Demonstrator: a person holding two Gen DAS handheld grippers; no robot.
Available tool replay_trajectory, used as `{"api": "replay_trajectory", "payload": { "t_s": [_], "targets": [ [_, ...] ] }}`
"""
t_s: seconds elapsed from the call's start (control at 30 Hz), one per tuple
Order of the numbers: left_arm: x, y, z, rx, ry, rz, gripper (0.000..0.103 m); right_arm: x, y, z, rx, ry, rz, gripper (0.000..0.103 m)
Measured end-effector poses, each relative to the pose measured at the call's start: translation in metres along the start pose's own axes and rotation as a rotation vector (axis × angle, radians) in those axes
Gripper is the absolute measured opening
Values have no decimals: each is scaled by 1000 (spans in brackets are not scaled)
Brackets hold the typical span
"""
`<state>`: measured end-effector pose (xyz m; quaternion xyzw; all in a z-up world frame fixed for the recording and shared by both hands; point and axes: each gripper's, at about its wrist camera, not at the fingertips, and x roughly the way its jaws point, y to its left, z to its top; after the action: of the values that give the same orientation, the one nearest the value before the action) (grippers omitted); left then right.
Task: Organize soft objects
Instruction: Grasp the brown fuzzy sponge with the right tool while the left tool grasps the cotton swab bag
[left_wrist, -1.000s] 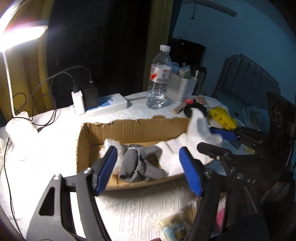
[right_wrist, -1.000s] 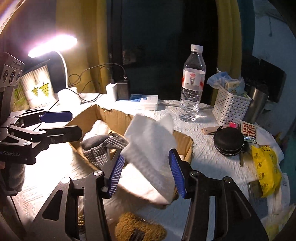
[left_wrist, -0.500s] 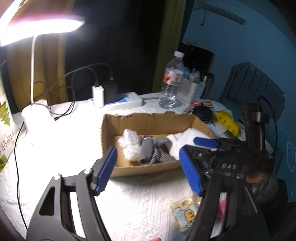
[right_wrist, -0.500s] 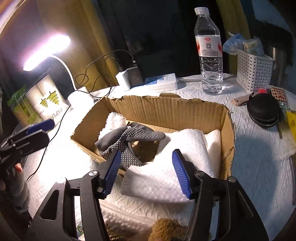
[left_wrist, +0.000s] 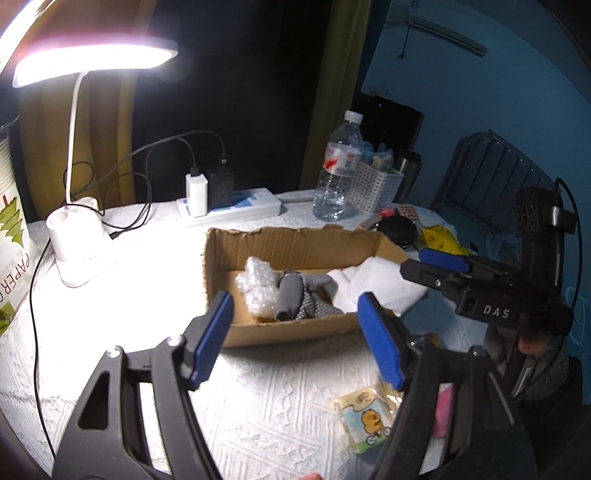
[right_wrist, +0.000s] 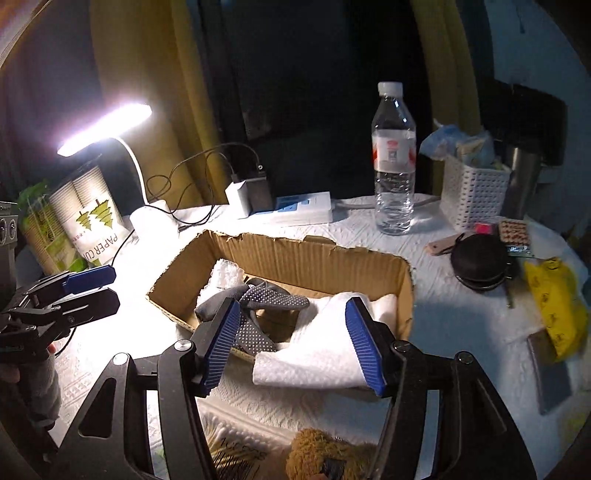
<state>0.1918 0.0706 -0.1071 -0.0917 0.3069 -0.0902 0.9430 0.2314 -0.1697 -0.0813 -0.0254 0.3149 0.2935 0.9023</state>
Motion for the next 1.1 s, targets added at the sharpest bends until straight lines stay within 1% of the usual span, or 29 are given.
{"api": "replay_trajectory", "payload": {
  "t_s": [0.23, 0.6, 0.83, 0.93, 1.1],
  "targets": [
    [-13, -17, -7, 14, -8, -20, 71, -30, 11, -12, -26, -14, -20, 63],
    [-16, -48, -27, 40, 28, -33, 71, -59, 15, -42, -30, -9, -16, 63],
    [-4, -67, -42, 54, 75, -20, 71, -61, -1, -63, -2, 7, -9, 63],
    [3, -75, -47, 60, 99, -15, 71, -57, -9, -71, 9, 20, -10, 63],
    [17, -91, -54, 82, 137, -3, 71, -45, -27, -85, 48, 46, 11, 63]
  ]
}}
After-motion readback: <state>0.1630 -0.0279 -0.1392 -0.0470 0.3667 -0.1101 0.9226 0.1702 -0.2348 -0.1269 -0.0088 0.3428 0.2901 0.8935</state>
